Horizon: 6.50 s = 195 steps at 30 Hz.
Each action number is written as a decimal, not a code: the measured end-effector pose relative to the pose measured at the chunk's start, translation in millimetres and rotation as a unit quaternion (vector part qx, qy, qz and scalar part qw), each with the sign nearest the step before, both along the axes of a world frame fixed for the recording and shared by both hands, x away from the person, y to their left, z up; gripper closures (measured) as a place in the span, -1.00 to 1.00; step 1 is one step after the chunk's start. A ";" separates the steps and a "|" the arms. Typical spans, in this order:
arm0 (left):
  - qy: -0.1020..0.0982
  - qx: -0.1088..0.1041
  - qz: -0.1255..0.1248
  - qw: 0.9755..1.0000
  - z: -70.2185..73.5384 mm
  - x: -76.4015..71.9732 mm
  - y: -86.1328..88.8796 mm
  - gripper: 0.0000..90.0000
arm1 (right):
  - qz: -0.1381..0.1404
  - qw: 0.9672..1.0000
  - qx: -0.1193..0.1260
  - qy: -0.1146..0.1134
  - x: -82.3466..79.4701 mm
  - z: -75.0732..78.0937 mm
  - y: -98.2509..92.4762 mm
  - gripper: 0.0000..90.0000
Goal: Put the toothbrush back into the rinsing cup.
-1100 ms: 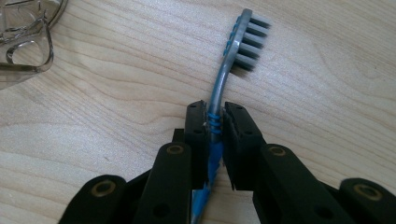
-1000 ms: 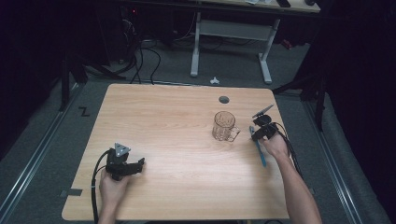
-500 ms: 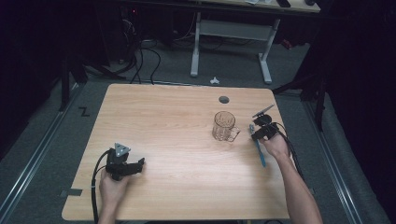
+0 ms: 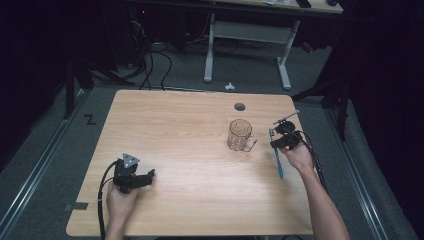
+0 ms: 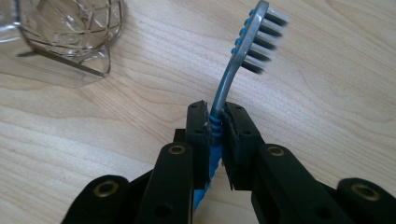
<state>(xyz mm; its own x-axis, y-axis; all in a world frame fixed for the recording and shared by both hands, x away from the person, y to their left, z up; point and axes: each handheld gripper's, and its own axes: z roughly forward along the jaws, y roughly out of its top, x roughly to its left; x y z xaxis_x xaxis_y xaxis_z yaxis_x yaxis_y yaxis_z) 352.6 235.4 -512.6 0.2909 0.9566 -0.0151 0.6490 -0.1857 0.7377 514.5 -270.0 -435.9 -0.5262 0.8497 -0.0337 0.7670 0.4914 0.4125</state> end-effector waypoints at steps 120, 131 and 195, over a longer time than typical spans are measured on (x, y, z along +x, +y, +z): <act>-0.002 0.002 0.001 1.000 0.0 -0.6 -2.1 -0.58 | 0.056 0.940 0.155 -0.300 -42.7 95.7 35.5 0.83; -0.002 0.002 0.001 1.000 0.0 -0.6 -2.1 -0.58 | 0.054 0.937 0.154 -0.308 -35.8 96.7 44.3 0.83; -0.002 0.002 0.000 1.000 0.0 -0.6 -2.1 -0.58 | 0.071 0.950 0.125 -0.278 -43.4 73.3 43.8 0.82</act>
